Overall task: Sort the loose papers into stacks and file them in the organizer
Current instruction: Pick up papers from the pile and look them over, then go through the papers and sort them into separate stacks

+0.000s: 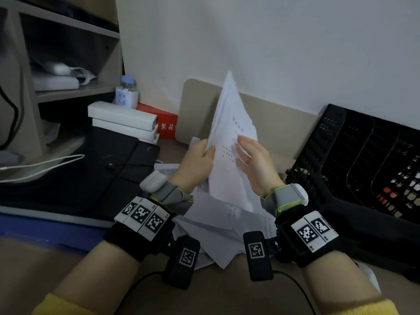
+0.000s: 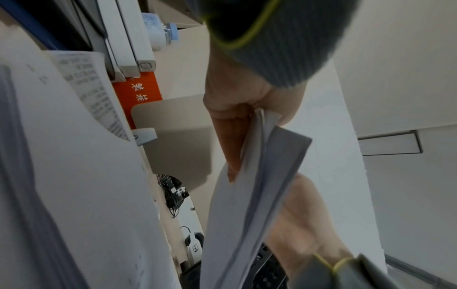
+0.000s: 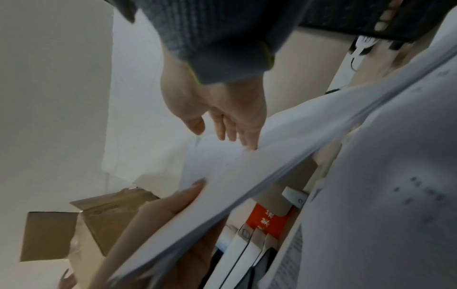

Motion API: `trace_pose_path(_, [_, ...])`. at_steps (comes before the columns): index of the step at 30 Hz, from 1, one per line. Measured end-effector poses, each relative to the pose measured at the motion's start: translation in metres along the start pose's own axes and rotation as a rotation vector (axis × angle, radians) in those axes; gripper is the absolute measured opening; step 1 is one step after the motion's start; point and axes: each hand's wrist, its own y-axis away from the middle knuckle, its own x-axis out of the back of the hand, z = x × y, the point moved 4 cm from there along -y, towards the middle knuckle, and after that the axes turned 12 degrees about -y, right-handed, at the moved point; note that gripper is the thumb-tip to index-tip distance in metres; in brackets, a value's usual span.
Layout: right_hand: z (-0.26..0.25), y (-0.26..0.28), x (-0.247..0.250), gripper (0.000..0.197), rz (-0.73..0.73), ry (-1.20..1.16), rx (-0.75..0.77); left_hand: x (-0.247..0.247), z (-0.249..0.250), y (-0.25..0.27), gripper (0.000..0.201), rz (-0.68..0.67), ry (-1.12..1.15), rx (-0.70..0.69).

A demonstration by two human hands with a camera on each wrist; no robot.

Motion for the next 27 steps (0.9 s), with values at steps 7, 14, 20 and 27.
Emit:
trace_pose_path(7, [0.027, -0.002, 0.067, 0.079, 0.378, 0.225, -0.03, 0.016, -0.002, -0.004, 0.023, 0.031, 0.197, 0.006])
trace_pose_path(14, [0.029, 0.008, 0.079, 0.014, 0.293, -0.021, 0.151, 0.021, -0.002, -0.001, 0.033, -0.082, 0.099, -0.051])
trace_pose_path(20, [0.023, 0.023, 0.075, 0.025, 0.302, -0.051, 0.338, 0.008, -0.014, -0.003, 0.039, -0.161, 0.038, -0.046])
trace_pose_path(27, [0.033, 0.019, 0.073, 0.024, 0.202, 0.012, 0.219, -0.008, -0.034, -0.002, 0.029, -0.179, 0.031, 0.021])
